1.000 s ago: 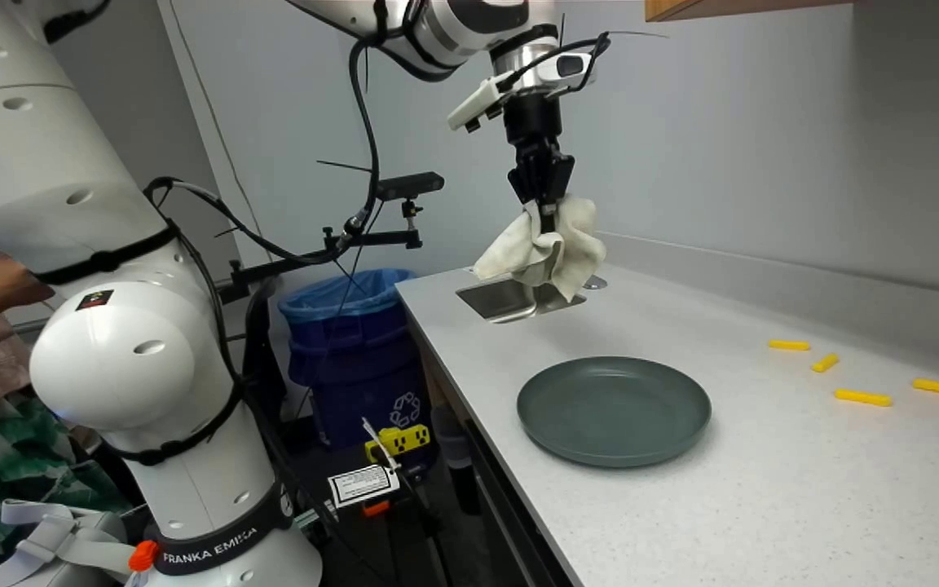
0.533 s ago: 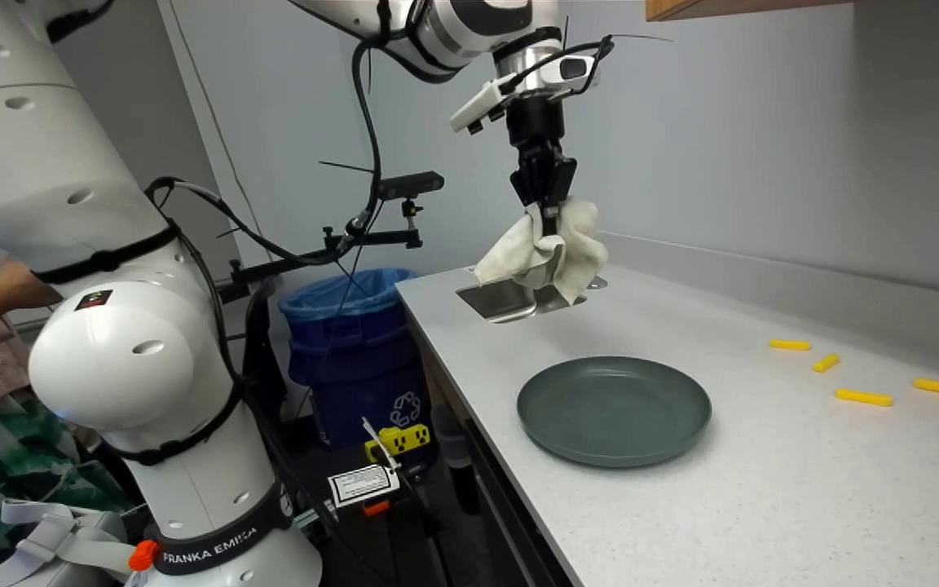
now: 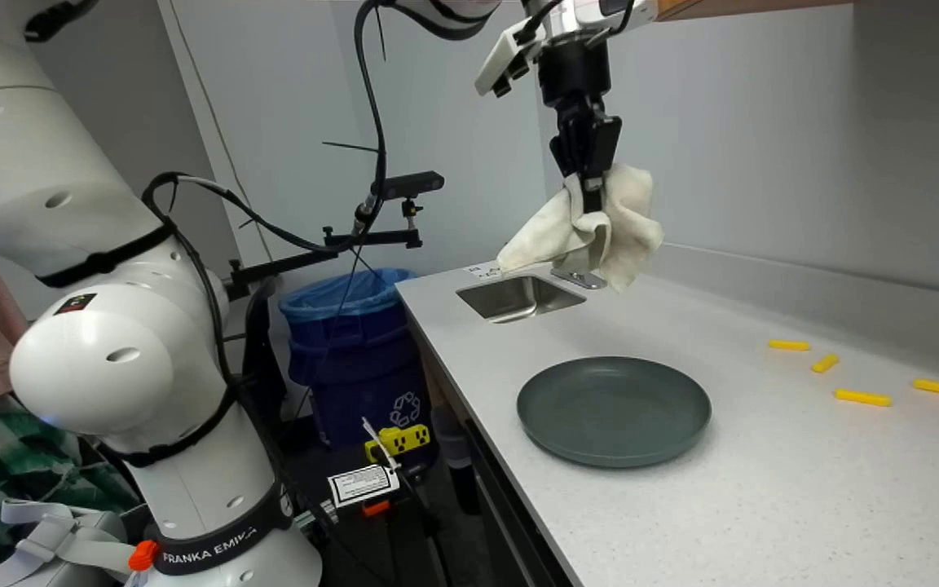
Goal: Wipe the cabinet with the cloth
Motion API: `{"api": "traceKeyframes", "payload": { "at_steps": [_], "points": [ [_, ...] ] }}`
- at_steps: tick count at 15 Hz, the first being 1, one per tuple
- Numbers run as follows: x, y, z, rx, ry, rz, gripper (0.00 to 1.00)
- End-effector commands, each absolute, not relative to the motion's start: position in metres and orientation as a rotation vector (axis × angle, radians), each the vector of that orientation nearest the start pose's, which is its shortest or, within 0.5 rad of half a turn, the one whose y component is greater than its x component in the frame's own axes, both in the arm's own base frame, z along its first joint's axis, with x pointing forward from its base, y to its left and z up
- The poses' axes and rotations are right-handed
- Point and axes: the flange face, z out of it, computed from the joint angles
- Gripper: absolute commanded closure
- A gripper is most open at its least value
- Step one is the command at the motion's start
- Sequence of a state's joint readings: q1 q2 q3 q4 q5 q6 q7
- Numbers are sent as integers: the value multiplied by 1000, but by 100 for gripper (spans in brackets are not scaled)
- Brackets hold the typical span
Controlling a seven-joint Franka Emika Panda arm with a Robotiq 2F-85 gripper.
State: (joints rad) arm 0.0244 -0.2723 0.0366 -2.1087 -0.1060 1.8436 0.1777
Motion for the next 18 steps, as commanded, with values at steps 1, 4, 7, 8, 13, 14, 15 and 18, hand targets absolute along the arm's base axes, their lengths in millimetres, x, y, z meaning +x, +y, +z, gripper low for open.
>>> {"api": "traceKeyframes", "payload": {
  "at_steps": [1,4,7,8,13,14,15,18],
  "points": [
    [450,-8,572,-3242,258,-121,98],
    [434,-18,597,-3223,308,-221,98],
    [416,-18,623,-3206,318,-360,98],
    [411,-17,631,-3194,319,-417,98],
    [396,-12,667,-3083,335,-731,98],
    [395,-12,672,-3056,345,-804,98],
    [395,-11,677,-3030,360,-878,98],
    [397,-11,685,-2938,400,-1086,98]
  ]
}}
